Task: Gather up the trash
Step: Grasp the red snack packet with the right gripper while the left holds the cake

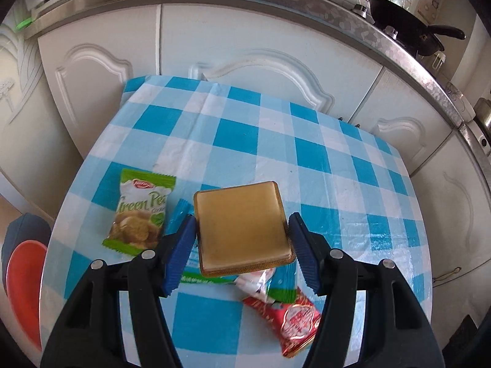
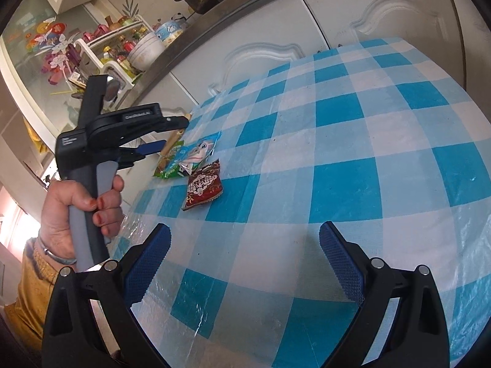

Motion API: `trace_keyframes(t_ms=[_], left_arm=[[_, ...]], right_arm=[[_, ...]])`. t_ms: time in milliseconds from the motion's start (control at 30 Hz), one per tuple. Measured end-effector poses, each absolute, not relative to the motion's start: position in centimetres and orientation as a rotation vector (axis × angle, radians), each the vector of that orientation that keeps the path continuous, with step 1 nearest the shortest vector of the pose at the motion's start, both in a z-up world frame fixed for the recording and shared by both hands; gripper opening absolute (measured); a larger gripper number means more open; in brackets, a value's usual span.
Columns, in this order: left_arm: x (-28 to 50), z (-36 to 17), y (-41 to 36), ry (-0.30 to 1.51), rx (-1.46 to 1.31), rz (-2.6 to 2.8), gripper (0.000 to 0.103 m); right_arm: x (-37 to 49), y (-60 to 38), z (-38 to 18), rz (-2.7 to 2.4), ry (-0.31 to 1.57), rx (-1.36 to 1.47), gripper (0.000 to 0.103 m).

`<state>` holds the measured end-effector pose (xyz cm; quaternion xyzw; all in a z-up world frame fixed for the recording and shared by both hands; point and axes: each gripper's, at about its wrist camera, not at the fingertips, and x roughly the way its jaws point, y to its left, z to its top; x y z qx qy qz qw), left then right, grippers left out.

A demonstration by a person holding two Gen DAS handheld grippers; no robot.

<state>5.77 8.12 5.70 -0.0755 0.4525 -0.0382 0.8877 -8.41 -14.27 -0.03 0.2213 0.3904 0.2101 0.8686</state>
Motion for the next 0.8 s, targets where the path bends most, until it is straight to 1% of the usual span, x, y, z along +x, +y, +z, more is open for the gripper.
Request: trace_keyframes(t_ms=[233, 400, 433, 500, 733, 800], left_arm=[[1.9, 5.5, 11.7, 0.917, -0.189, -0.081, 0.063], [-0.2, 4.7, 14.1, 0.92, -0.223, -0.081, 0.063], [-0.4, 4.6, 14.6, 0.921, -0.23, -0.082, 0.063], [-1.0, 4.3, 15.4, 0.918, -0.237, -0.081, 0.063], [-2.1, 3.9, 17.0, 0.91, -0.251, -0.097, 0.063], [-2.5, 3.8, 17.4, 0.91, -0.255, -0.108, 0.063]], right_arm=[[-5.9, -10.9, 0.2, 0.454, 0.89, 0.374, 0.096], [-4.0, -8.2, 1.7, 0.458, 0.861, 0.282, 0.094], [-3.7, -7.6, 2.0, 0.456, 0.854, 0.256, 0.092], [-3.1, -6.5, 2.1, 0.448, 0.853, 0.21, 0.075], [-1.3, -4.4, 0.9, 0.423, 0.89, 0.155, 0.072], [-1.2, -3.9, 0.7, 0.42, 0.893, 0.14, 0.067]])
